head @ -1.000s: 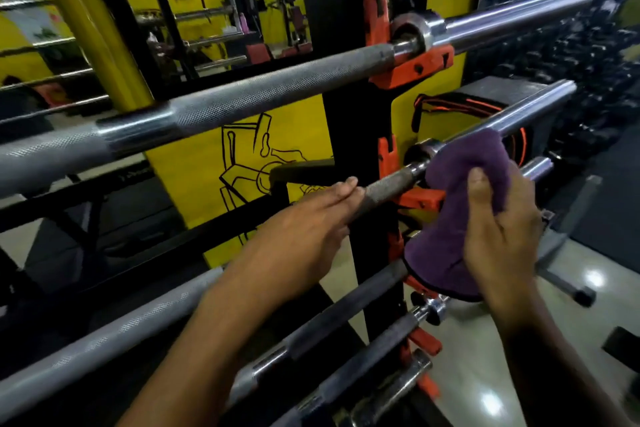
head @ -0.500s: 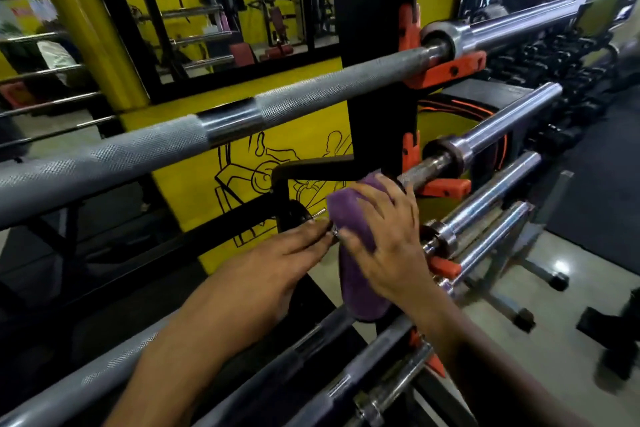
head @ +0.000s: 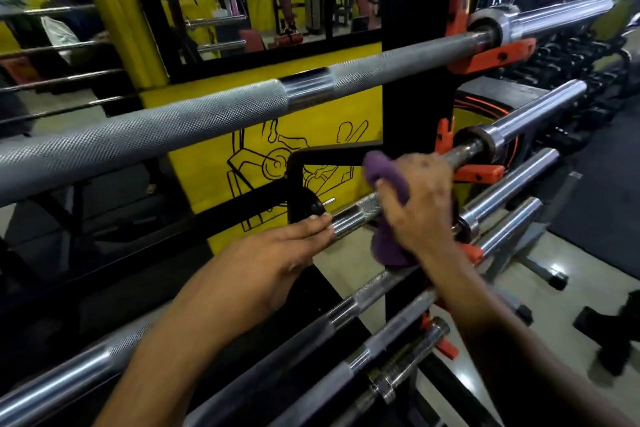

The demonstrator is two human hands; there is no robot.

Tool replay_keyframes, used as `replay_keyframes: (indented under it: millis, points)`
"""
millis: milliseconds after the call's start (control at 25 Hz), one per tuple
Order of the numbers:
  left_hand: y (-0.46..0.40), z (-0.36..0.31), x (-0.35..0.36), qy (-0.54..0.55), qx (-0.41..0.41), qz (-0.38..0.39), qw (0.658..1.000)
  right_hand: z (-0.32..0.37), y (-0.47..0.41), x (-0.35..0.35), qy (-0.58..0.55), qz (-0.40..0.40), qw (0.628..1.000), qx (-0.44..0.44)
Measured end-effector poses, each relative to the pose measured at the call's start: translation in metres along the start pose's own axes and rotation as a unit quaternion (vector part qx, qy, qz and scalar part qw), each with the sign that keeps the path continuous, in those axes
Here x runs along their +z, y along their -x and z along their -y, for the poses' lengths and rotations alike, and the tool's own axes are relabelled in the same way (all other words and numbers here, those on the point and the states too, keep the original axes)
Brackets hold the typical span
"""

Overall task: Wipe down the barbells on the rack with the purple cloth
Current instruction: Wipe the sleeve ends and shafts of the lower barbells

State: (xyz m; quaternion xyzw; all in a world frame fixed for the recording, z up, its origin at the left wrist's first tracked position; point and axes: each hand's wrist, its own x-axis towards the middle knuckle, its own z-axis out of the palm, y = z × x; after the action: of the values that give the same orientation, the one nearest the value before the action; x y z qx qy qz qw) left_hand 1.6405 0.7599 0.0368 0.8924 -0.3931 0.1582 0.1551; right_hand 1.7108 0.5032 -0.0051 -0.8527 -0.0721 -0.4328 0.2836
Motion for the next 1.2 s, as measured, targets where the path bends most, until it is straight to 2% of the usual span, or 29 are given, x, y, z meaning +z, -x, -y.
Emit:
replay_keyframes:
  millis: [80,160,200,280,400,520,640,720,800,920,960,1120,1200]
  points:
    - [-0.001,0.003,0.001,0.016,-0.002,-0.002,1.000,0.038,0.025,0.007,-0.016,0.032,0.995,-0.095]
    - [-0.001,0.005,0.002,0.025,0.006,0.002,1.000,0.037,0.024,0.006,-0.032,0.045,0.983,-0.178]
    - [-0.001,0.005,0.001,0.031,0.002,0.009,0.999,0.022,0.016,0.004,-0.034,0.035,0.980,-0.192]
    - [-0.002,0.006,-0.002,0.043,-0.009,0.025,0.999,-0.016,-0.003,-0.001,-0.021,0.010,0.989,-0.143]
    - [-0.004,0.010,-0.006,0.026,-0.003,0.081,0.996,-0.055,-0.023,-0.012,0.017,0.005,1.000,-0.014]
    - [0.003,0.011,-0.009,0.008,0.010,0.127,0.992,-0.061,-0.033,-0.014,0.019,0.004,0.999,0.045]
    - [0.007,0.011,-0.013,0.014,0.012,0.110,0.994,-0.033,-0.037,-0.014,0.011,0.003,0.993,0.115]
    - [0.007,0.010,-0.014,0.031,0.008,0.101,0.994,-0.004,-0.020,-0.005,0.031,0.020,0.995,0.087]
    - [0.006,0.009,-0.015,0.039,0.008,0.094,0.995,0.027,0.008,0.002,0.011,0.028,1.000,-0.001]
    - [0.006,0.006,-0.015,0.038,-0.007,0.094,0.995,0.021,0.017,-0.002,-0.010,0.060,0.993,-0.101]
    - [0.007,0.005,-0.015,0.038,-0.012,0.096,0.995,0.005,0.008,-0.005,-0.003,0.062,0.994,-0.093]
    - [0.008,0.003,-0.018,0.039,-0.016,0.095,0.995,-0.044,-0.027,-0.023,-0.009,0.034,0.999,0.036]
    - [0.009,0.003,-0.018,0.041,-0.021,0.096,0.994,-0.036,-0.012,-0.026,-0.112,-0.021,0.985,0.128]
